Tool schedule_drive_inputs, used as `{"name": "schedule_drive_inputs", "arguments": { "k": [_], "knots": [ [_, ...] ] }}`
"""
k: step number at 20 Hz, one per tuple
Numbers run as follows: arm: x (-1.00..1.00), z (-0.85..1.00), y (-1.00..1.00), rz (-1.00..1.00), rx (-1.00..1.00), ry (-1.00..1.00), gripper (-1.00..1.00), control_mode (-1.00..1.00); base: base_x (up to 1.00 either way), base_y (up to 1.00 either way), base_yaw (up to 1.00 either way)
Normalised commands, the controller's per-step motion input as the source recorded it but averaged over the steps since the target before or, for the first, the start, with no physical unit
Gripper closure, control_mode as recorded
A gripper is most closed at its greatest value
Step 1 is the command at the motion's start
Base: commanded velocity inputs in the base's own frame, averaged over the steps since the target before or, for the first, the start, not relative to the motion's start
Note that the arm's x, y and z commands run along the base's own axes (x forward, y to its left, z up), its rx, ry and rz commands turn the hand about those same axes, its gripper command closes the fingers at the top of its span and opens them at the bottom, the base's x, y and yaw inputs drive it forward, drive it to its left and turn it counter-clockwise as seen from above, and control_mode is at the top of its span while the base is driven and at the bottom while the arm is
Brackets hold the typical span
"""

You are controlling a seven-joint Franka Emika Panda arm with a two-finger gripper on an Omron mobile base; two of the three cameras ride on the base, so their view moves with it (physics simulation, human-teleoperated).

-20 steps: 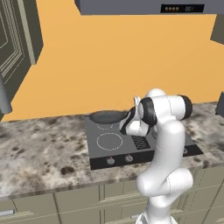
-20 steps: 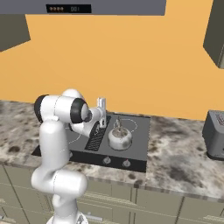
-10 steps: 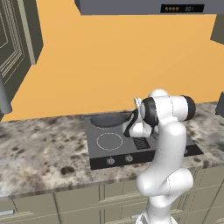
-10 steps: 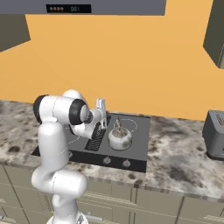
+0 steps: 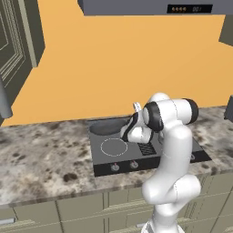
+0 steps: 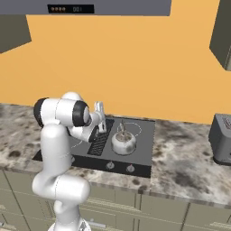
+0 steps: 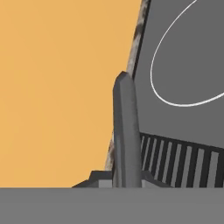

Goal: Pick the pan from the cabinet and place it on the stove. Then turn on the stove burner for the pan.

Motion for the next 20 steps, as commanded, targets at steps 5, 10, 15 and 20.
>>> {"name": "schedule_drive_inputs", "arguments": {
  "k": [5,10,15,20],
  "knots": [
    [0.03,-0.25,0.03,0.00,0.00,-0.09,1.00,-1.00,0.00,0.00,0.00],
    [0.17,-0.13,-0.02,0.00,0.00,-0.09,1.00,-1.00,0.00,0.00,0.00],
    [0.40,-0.33,0.00,0.00,-0.02,0.00,1.00,-1.00,0.00,0.00,0.00],
    [0.33,-0.44,0.00,0.00,-0.05,0.00,1.00,-1.00,0.00,0.00,0.00]
  ]
}}
